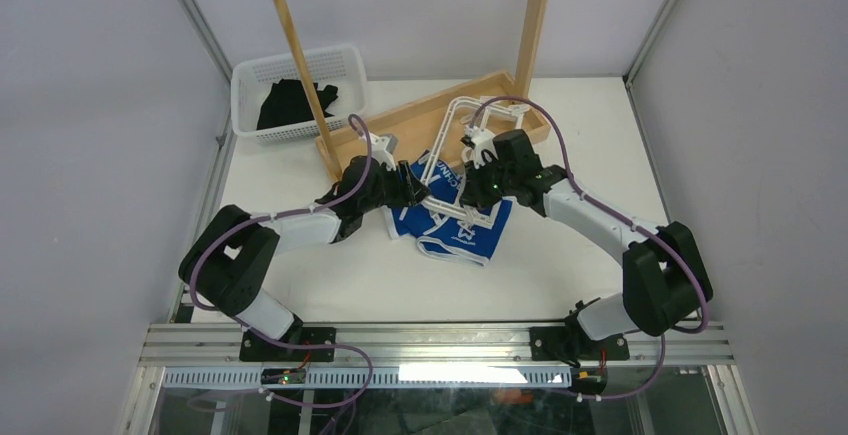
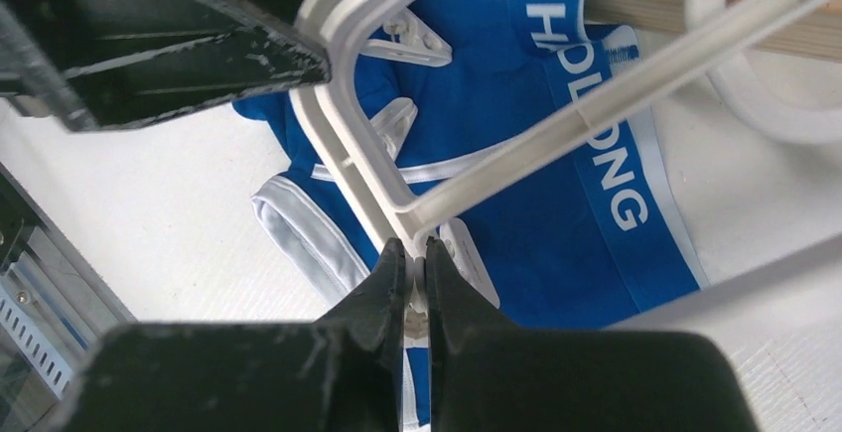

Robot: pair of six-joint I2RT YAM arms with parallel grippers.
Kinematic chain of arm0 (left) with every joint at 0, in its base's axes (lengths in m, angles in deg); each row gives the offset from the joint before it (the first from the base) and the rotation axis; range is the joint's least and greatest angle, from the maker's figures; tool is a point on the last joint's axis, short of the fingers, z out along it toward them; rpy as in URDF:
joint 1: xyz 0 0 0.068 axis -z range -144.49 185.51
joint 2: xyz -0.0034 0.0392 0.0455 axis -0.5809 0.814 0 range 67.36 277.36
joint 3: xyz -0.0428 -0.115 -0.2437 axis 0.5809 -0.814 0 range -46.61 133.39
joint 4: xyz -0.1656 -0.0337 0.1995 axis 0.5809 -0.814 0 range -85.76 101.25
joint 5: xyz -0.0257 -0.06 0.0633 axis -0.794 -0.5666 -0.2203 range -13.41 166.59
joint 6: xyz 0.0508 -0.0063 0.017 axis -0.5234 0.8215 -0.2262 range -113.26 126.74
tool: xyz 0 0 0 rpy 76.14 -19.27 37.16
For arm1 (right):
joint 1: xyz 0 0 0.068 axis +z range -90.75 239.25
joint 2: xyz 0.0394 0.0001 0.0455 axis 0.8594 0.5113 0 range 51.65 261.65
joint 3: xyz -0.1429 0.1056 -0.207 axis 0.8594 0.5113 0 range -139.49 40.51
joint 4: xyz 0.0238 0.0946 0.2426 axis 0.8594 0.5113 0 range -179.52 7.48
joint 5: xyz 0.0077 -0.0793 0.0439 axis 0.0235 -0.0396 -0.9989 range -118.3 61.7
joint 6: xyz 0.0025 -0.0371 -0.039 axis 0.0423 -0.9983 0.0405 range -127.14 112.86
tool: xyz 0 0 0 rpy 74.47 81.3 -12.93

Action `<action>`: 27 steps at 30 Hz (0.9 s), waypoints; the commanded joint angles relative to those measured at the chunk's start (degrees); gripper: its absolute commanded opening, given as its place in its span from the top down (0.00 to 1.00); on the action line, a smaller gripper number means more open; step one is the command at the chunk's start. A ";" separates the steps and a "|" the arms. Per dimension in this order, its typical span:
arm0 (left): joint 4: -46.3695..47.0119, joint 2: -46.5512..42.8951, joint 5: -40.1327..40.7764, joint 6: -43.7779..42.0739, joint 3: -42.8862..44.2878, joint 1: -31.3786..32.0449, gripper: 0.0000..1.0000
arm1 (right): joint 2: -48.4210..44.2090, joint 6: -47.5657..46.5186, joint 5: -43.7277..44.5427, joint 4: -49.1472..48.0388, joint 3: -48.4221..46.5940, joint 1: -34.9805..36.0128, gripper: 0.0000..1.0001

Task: Clip the underwear to the hanger
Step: Clamp the underwear onto the hanger.

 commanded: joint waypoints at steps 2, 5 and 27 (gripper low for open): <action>4.26 1.84 -1.46 -1.38 6.43 -0.45 0.72 | 0.67 0.57 -3.67 -1.14 -5.30 0.31 1.00; 4.05 3.40 -1.91 -1.76 8.37 -0.92 0.82 | 1.02 0.35 -3.98 -0.59 -5.70 0.35 1.00; 0.73 8.74 -5.84 -5.25 24.00 -4.28 1.00 | 10.25 0.36 -5.04 -0.16 -17.54 0.29 1.00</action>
